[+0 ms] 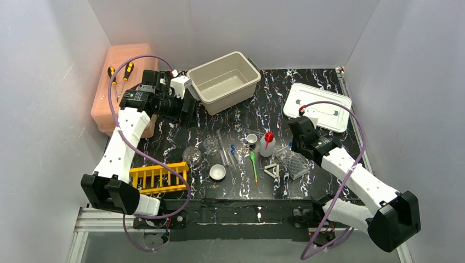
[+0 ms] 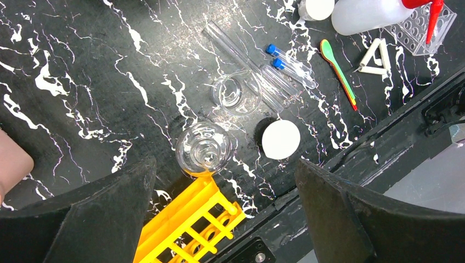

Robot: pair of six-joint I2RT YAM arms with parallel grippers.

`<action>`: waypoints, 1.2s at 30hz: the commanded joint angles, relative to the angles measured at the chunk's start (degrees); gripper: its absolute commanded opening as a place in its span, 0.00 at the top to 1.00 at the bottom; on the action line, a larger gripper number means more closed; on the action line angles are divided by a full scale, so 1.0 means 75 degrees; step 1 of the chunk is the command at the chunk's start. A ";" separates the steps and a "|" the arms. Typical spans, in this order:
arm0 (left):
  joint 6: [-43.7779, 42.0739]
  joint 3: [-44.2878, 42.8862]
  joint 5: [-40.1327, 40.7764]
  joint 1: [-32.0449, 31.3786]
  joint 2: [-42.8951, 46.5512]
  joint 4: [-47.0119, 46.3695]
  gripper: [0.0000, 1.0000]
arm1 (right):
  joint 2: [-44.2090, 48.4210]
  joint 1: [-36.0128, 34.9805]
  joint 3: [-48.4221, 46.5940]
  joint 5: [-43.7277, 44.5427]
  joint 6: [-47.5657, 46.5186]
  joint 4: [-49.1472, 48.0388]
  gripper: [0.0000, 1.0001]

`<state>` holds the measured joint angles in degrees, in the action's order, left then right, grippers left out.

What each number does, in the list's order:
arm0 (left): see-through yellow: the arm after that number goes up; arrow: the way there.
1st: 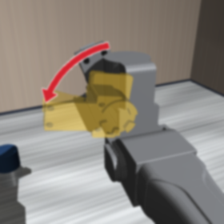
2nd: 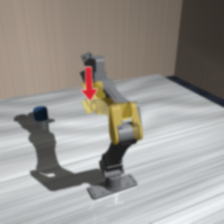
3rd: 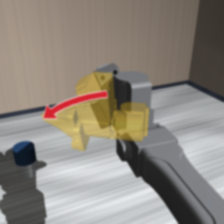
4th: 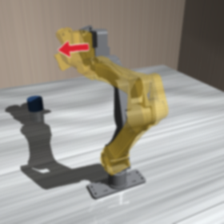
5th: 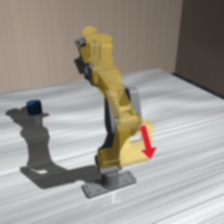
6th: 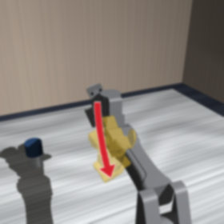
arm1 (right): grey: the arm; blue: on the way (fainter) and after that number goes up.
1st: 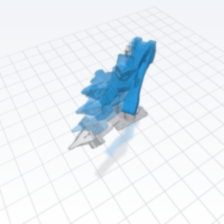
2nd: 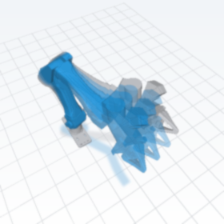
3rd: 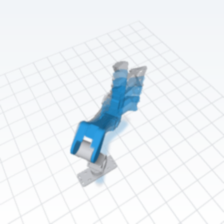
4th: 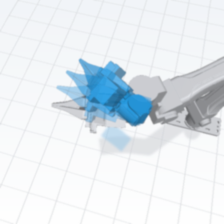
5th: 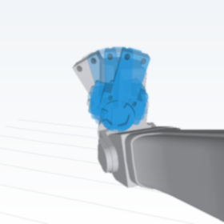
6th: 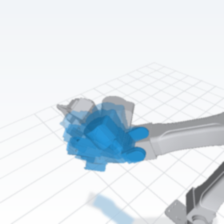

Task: Organize the chemistry lab equipment
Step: Insert the test tube into the slot of the test tube rack.

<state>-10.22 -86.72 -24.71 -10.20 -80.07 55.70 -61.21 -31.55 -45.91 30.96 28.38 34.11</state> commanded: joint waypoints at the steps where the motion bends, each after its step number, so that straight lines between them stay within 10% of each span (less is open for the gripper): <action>1: -0.0005 0.0057 -0.0080 0.0048 0.0159 0.0061 0.02 | 0.0063 0.0023 0.0079 -0.0075 0.0156 -0.0129 0.99; 36: -0.0085 0.0263 0.0002 0.0047 0.0285 -0.0113 0.02 | 0.0493 0.0023 0.0374 0.0083 0.0311 0.0094 0.99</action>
<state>-10.41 -85.38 -24.45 -10.17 -80.05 54.35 -59.46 -31.51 -44.73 28.73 29.82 37.04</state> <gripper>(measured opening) 0.983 0.069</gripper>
